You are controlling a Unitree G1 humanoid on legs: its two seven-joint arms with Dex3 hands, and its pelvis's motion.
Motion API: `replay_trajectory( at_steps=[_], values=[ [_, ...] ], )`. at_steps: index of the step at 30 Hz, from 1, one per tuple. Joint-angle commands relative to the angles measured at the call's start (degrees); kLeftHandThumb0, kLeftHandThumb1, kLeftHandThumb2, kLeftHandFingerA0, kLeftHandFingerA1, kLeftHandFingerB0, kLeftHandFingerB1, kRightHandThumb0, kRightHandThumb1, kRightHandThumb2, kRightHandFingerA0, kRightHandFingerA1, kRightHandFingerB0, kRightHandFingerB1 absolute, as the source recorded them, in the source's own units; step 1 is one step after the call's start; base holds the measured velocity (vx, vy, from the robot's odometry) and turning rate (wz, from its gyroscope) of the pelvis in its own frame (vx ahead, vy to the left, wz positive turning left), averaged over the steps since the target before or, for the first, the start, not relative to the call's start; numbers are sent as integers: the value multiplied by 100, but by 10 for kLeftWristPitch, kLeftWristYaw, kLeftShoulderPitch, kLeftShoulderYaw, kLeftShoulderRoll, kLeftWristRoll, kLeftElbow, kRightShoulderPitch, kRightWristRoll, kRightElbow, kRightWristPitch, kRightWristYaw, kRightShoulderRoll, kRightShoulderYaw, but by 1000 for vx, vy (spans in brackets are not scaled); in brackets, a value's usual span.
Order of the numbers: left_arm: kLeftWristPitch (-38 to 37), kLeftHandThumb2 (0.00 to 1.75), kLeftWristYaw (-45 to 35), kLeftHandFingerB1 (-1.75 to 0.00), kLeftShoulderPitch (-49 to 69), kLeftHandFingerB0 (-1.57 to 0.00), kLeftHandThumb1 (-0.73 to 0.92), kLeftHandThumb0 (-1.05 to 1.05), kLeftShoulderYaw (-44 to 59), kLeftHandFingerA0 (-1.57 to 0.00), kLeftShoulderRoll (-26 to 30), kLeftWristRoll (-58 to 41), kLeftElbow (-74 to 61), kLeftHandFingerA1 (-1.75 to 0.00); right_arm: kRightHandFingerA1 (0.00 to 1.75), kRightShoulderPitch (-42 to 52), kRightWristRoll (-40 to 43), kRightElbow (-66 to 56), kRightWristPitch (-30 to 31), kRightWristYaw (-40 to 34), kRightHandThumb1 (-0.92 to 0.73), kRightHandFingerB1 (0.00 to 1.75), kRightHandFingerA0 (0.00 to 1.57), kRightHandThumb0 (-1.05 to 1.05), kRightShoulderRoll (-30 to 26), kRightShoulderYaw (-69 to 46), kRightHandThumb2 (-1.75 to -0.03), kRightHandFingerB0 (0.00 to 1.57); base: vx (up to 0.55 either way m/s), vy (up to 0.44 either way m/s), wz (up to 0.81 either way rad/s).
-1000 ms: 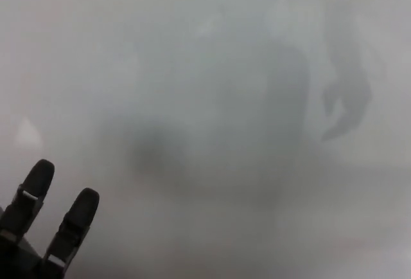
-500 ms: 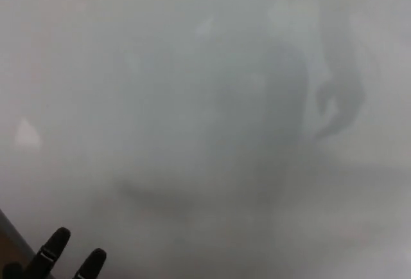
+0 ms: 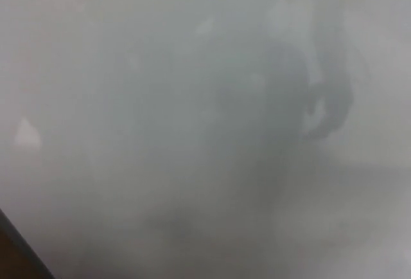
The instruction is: A magnetic marker holder is on the left hand side of the white board, the robot put the index and middle finger into the opening of the container and pull off the magnetic holder and hand it to a human on the left hand side.
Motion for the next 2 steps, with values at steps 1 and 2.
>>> replay_trajectory(
  at_steps=[1,2],
  values=[
    [-223,85,49,-39,-6,-12,53,-73,2,-17,20,133,98,-49,52,-21,-28,45,16,-25,-69,45,73,-45,-15,16,-61,57,0,0,0],
    [-222,86,48,-39,-7,-11,54,-72,4,-17,19,131,102,-49,52,-21,-31,49,16,-27,-68,46,74,-46,-17,17,-62,58,0,0,0]
  ],
)
